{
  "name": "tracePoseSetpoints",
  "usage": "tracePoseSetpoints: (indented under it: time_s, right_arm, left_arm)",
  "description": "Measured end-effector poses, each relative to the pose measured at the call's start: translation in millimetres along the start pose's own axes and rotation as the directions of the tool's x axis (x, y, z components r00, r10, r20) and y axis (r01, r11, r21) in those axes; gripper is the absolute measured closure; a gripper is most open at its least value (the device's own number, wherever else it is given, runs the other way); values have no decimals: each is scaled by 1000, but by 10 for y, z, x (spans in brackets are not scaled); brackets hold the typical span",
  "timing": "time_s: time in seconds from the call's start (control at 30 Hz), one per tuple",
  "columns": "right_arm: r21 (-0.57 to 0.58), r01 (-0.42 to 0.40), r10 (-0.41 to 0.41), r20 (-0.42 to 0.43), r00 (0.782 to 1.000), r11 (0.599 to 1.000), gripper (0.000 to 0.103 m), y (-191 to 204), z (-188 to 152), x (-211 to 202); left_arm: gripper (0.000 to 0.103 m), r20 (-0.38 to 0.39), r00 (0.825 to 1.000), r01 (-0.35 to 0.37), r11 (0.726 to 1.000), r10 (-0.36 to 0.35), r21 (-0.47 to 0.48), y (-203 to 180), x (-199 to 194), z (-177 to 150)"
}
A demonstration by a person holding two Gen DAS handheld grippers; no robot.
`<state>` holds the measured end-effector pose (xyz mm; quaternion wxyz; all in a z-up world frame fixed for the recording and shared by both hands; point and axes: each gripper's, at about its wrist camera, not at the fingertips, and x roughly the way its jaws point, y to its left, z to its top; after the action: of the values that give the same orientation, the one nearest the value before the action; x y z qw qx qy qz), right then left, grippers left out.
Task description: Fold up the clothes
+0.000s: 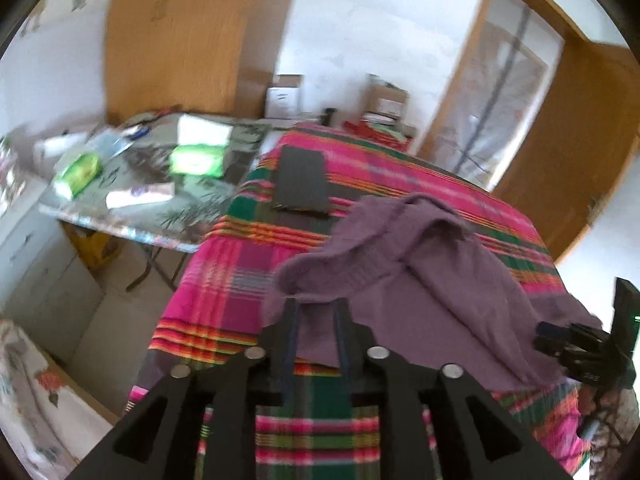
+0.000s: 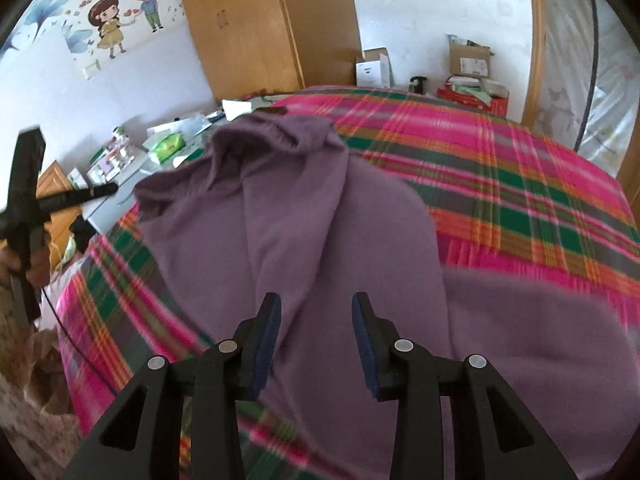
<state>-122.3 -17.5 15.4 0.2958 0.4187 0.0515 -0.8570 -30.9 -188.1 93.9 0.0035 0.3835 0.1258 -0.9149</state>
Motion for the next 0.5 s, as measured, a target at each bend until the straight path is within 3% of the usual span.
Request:
tracePoseSetpoints:
  time_s: [0.23,0.33,0.5]
  right_arm:
    - [-22,23,-23,-9,1000,1000,65,36,-289,-103]
    - [-37,34,-35,-17,999,999,64,53,-347,-144]
    - [-71,33,-34,-16,999,997,64,112,-400,-185]
  left_arm:
    - [72,-113,982,169,968,-150,187,-731,228,109]
    - [72,-225,956,238,946,-188,221,-1012,461,112]
    - [66,-333,918,301,926,-217,228,-1378,745,113]
